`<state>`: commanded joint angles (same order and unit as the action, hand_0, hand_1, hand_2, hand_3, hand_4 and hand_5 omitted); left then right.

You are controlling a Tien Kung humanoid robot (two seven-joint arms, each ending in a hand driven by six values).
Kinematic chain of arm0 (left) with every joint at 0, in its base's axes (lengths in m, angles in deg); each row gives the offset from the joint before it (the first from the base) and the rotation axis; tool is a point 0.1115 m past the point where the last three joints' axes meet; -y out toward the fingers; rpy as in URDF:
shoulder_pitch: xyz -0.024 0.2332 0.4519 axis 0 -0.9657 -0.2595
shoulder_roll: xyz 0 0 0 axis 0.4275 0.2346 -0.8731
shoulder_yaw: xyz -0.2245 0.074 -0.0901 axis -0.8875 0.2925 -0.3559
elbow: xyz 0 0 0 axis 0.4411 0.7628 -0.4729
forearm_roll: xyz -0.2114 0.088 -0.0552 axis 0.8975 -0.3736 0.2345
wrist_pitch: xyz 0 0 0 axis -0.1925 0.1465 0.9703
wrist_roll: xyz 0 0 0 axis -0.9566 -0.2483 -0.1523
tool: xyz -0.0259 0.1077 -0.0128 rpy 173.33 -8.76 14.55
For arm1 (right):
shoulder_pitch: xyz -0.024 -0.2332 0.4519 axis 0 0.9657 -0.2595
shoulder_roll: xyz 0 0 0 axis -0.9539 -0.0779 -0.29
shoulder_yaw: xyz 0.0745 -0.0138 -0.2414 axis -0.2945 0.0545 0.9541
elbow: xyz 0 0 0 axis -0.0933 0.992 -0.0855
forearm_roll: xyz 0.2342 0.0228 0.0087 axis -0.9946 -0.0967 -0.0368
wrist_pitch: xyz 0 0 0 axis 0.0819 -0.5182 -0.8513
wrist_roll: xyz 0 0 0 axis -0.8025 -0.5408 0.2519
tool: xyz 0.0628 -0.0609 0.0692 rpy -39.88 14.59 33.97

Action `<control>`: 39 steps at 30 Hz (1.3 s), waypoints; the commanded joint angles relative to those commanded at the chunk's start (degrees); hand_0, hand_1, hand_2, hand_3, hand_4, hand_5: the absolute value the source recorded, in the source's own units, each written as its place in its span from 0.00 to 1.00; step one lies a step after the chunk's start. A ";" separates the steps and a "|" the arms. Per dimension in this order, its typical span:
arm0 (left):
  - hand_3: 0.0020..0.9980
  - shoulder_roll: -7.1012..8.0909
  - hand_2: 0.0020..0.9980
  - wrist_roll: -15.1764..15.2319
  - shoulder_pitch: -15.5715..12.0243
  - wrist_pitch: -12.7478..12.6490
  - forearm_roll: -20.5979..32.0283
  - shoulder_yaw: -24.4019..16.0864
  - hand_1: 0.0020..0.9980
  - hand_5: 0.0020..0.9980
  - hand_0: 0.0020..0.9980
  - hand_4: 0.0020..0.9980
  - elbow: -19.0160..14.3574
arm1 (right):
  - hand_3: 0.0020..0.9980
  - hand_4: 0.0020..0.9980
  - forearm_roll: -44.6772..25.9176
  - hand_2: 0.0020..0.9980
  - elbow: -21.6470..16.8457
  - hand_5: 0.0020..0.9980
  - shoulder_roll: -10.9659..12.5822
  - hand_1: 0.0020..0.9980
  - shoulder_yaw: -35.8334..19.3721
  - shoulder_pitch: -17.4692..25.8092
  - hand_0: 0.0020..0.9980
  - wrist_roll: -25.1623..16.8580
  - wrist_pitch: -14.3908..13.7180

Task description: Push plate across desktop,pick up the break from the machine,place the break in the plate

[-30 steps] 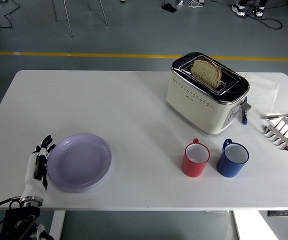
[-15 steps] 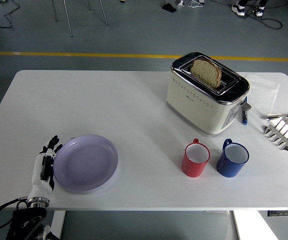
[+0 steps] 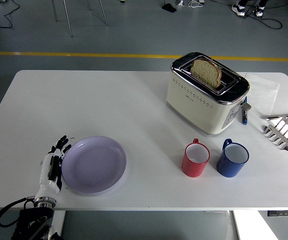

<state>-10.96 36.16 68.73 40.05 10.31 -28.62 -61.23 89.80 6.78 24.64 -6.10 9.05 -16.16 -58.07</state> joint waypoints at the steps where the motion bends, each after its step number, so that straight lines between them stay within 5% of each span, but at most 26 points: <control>1: 0.88 0.00 0.93 0.00 0.02 0.00 0.02 0.08 0.88 1.00 0.83 0.61 -0.02 | 0.63 0.49 0.00 0.66 0.00 0.51 -0.01 0.65 0.00 -0.01 0.71 0.00 0.00; 39: 0.87 0.00 0.92 -0.27 2.63 0.93 3.15 6.02 0.87 1.00 0.83 0.61 -0.01 | 0.63 0.49 0.02 0.66 0.02 0.51 -0.02 0.64 0.07 0.11 0.70 -0.08 0.06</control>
<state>-10.96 35.90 71.37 40.98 13.46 -22.61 -61.24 89.82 6.80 24.62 -6.03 9.16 -16.25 -58.02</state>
